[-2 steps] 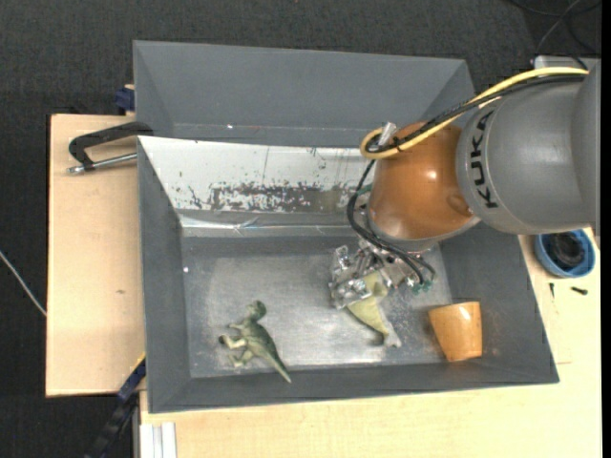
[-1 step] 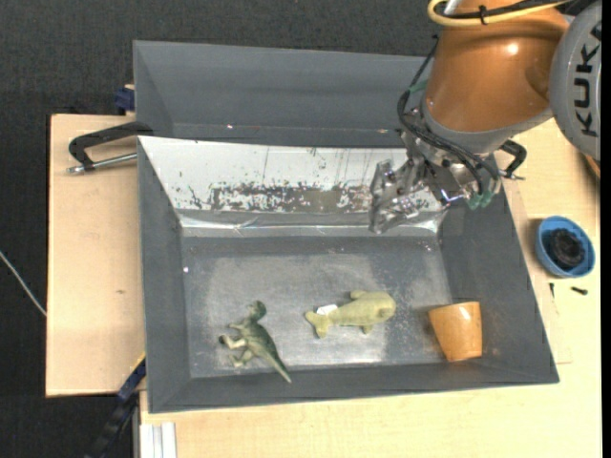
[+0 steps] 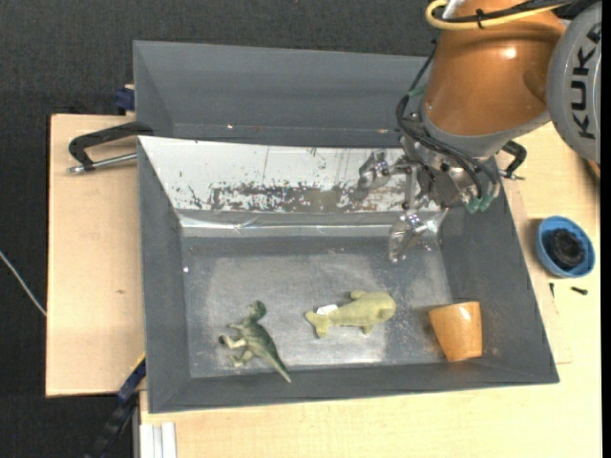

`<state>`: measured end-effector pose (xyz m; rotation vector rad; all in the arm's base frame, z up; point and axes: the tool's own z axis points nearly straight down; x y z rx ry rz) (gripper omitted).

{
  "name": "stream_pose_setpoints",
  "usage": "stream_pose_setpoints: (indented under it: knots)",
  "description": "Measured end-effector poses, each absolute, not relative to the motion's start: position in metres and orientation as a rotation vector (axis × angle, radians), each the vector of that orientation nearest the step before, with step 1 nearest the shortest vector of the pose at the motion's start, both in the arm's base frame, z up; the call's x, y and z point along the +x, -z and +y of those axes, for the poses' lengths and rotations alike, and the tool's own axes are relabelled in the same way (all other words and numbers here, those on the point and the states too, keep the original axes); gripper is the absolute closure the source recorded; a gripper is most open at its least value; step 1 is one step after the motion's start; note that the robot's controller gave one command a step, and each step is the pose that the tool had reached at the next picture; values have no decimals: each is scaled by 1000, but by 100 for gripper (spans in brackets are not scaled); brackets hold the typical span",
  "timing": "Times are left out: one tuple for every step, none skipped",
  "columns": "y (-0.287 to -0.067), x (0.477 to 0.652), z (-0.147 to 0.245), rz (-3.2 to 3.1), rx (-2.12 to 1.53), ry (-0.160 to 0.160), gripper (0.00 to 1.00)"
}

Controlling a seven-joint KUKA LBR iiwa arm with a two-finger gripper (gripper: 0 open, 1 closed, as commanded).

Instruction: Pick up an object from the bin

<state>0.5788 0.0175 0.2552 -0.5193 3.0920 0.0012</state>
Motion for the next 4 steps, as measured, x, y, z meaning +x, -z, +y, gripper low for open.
stream_pose_setpoints:
  knots:
    - [-149,540,27,3094,-587,-5,0]
    - [-72,547,11,2992,-942,-2,0]
    - [-73,548,12,2988,-941,0,100]
    - [-316,525,23,2829,-1332,7,100]
